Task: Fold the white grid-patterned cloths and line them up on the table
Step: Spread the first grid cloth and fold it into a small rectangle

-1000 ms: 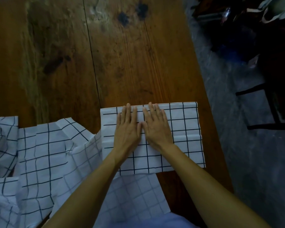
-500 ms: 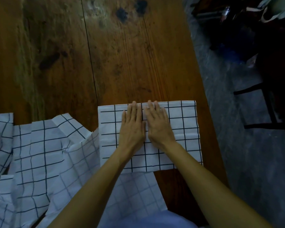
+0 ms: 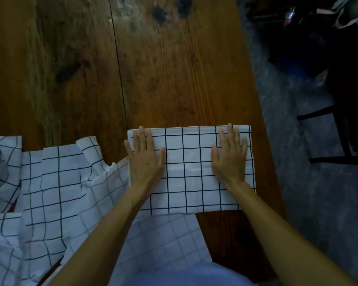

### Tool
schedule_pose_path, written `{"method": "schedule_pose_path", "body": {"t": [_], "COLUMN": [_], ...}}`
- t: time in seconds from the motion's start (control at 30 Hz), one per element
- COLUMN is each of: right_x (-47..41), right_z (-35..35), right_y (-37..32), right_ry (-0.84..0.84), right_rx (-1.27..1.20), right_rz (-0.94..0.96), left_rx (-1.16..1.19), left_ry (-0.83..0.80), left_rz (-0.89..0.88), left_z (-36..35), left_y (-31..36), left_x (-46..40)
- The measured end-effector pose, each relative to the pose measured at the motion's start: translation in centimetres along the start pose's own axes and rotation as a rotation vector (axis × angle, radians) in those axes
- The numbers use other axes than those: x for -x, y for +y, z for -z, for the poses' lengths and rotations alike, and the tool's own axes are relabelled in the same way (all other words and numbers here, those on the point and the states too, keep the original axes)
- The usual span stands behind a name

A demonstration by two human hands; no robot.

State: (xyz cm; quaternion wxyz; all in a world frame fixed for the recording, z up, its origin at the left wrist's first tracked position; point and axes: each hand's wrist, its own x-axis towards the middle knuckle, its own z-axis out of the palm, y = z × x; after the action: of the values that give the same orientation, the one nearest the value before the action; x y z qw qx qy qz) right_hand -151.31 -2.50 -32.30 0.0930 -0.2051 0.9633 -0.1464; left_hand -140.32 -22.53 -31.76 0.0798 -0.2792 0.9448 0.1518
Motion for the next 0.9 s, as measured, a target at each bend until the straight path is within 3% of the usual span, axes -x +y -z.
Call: {"method": "schedule_pose_path", "body": {"t": [0.23,0.63,0.9], "right_x": [-2.6,-4.7,-4.5], "right_z": [0.2,0.3,2.3], "right_y": [-3.6,-3.8,-4.8], "right_ry": [0.036,0.106,0.044], "right_rx": [-0.128,-0.076,-0.113], "right_rz": [0.149,0.140,0.220], "left_rx": [0.076,0.057,0.084], "left_ry": [0.131,0.213,0.175], "left_rz": [-0.259,-0.311,-0.399], "left_z": [0.4,0.0,2.5], "left_y": [3.9,5.5,5.5], "left_x": [-2.2,-4.7,-4.1]}}
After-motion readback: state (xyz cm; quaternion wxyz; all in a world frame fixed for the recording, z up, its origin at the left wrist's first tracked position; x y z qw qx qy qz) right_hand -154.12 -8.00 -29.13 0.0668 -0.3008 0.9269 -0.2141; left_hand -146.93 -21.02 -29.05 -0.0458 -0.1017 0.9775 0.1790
